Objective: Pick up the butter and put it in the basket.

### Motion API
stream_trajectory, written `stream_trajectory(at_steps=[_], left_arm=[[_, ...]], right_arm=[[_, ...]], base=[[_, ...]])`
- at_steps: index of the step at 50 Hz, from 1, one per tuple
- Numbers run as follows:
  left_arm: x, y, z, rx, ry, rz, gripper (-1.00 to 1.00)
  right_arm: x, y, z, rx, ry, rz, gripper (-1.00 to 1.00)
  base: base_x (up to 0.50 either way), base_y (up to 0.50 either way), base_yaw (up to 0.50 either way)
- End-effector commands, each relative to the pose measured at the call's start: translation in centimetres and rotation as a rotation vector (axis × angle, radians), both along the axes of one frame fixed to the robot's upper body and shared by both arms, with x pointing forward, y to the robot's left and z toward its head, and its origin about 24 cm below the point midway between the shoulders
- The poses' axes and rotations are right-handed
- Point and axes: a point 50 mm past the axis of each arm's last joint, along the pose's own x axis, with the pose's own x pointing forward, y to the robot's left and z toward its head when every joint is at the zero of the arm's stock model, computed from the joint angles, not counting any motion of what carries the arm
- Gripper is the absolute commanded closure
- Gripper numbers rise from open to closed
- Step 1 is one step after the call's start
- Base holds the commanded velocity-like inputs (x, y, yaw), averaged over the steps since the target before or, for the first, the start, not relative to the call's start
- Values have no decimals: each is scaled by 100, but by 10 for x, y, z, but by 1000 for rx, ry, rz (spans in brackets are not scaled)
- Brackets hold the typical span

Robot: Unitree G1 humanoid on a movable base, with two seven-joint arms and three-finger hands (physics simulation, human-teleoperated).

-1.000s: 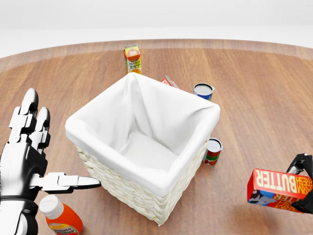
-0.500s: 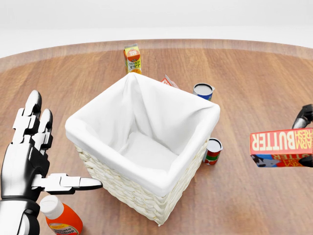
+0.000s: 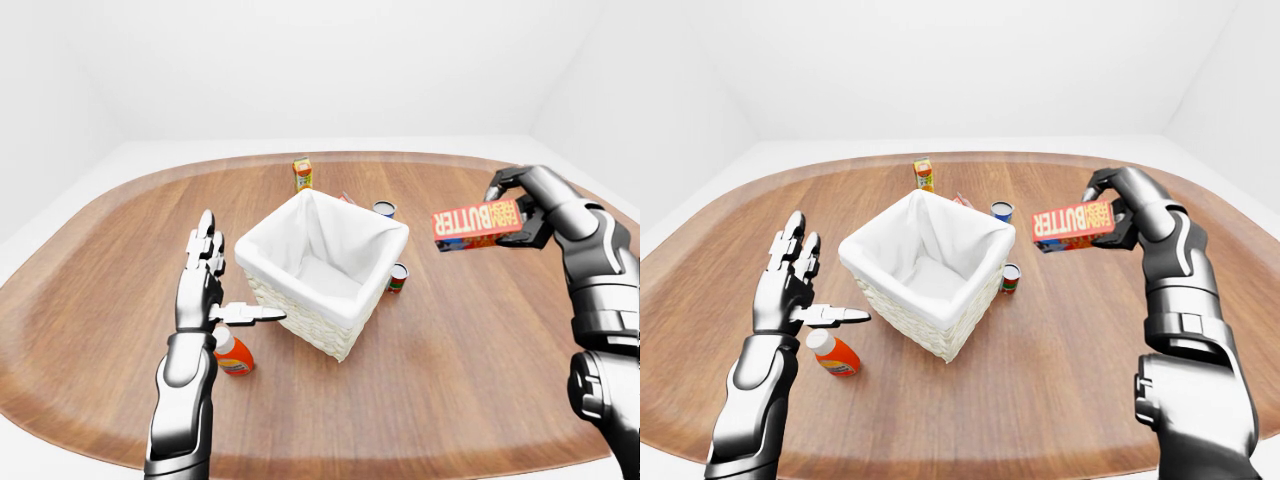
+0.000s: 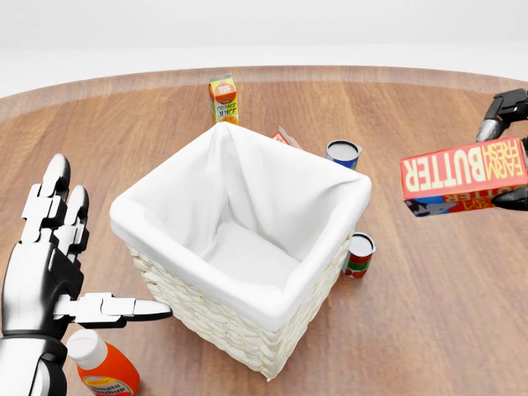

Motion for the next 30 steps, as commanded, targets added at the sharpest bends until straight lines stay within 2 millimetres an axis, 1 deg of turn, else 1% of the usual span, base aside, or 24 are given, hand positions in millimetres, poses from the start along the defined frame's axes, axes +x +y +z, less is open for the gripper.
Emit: stream_trajectory(at_steps=[1, 3, 5, 9, 10, 14, 17, 22, 25, 28, 29, 30], left_arm=[[0, 0, 0, -1, 0, 0, -100], [0, 0, 0, -1, 1, -2, -100], [0, 0, 0, -1, -1, -4, -100], [0, 1, 0, -3, 1, -4, -100], [0, 1, 0, -3, 2, -5, -100], [1, 2, -2, -6, 7, -3, -100], [2, 3, -2, -8, 10, -2, -100], [2, 3, -4, -10, 17, -2, -100], [3, 3, -4, -11, 19, -3, -100], [2, 3, -4, -13, 19, -5, -100], [2, 4, -5, -15, 21, -4, -100], [2, 4, -5, -16, 23, -4, -100]], right_arm=[[12, 24, 49, 23, -133, 94, 100], [15, 31, 54, 16, -139, 113, 100], [20, 43, 62, 2, -147, 145, 100], [26, 57, 72, -9, -155, 181, 100], [29, 64, 77, -20, -158, 199, 100], [32, 77, 87, -37, -165, 234, 100], [34, 91, 97, -48, -179, 278, 100], [36, 105, 104, -63, -186, 313, 100], [40, 121, 109, -77, -182, 348, 100], [44, 133, 109, -84, -173, 364, 100], [48, 141, 107, -91, -164, 374, 100], [49, 145, 107, -90, -163, 375, 100]], base=[[0, 0, 0], [0, 0, 0], [0, 0, 0], [0, 0, 0], [0, 0, 0], [0, 0, 0], [0, 0, 0], [0, 0, 0], [0, 0, 0], [0, 0, 0], [0, 0, 0], [0, 0, 0]])
